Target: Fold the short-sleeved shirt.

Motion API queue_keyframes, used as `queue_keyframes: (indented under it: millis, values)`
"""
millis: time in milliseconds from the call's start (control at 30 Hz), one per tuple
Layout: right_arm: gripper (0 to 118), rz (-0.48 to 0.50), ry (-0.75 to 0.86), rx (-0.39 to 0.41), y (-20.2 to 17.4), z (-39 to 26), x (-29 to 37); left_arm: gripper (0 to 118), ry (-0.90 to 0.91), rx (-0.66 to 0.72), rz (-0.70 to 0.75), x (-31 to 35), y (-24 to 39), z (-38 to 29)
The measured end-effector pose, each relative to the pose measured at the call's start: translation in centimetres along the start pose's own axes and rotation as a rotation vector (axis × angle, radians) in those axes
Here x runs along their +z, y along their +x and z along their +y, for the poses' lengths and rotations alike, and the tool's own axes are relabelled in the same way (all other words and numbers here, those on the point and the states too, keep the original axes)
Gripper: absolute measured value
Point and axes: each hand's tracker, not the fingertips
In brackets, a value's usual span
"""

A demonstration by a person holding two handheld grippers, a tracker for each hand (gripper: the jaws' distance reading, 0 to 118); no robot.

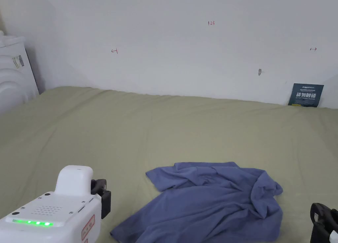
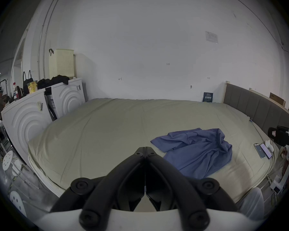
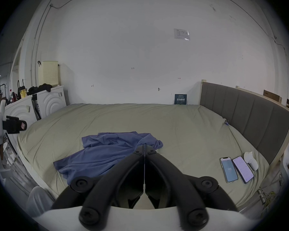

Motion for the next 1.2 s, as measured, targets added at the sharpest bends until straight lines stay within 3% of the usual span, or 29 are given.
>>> queue_keyframes:
  millis: [200,233,267,300,333,433,500,600,633,700,767,833,1200]
  values:
    - [1,0.019,-0.037,-0.005,-0.5,-0.7,-0.9,0,-0.231,-0.016,-0.042,-7.0,-1.2,-2.5]
    - [1,0.024,-0.052,-0.008,-0.6,-0.8,-1.2,16,-0.291,-0.015,-0.071,-8.7,-1.3,-2.9]
    - [1,0.032,-0.065,-0.015,-0.6,-1.0,-1.5,50,-0.339,0.002,-0.08,-10.3,-1.5,-3.3]
    - [1,0.034,-0.072,-0.018,-0.7,-1.2,-1.7,93,-0.397,0.02,-0.089,-11.8,-1.6,-3.8]
    - [1,0.033,-0.082,-0.019,-0.8,-1.4,-2.0,117,-0.477,0.026,-0.087,-13.7,-1.6,-4.5]
    - [1,0.031,-0.116,-0.013,-0.8,-2.1,-2.9,117,-0.496,-0.066,0.03,-17.0,-0.9,-5.8]
    - [1,0.033,-0.145,-0.008,-0.6,-2.4,-3.5,117,-0.567,-0.051,0.065,-19.1,-0.7,-6.5]
    - [1,0.027,-0.166,0.004,-0.3,-2.8,-4.2,115,-0.593,-0.045,0.044,-20.9,0.0,-7.5]
    - [1,0.026,-0.176,0.002,-0.2,-3.0,-4.5,107,-0.605,-0.065,0.033,-21.2,0.5,-7.8]
    - [1,0.018,-0.196,-0.016,0.2,-3.2,-5.1,86,-0.615,-0.07,0.015,-21.0,1.2,-8.1]
    - [1,0.022,-0.211,-0.031,0.9,-3.5,-5.5,0,-0.561,-0.12,-0.006,-19.6,2.0,-7.3]
    - [1,0.005,-0.216,-0.027,1.3,-3.9,-6.0,0,-0.543,-0.107,-0.063,-19.0,1.9,-6.7]
    - [1,-0.028,-0.272,-0.072,3.7,-2.2,-10.6,0,-0.566,-0.074,-0.08,-19.3,0.1,-6.9]
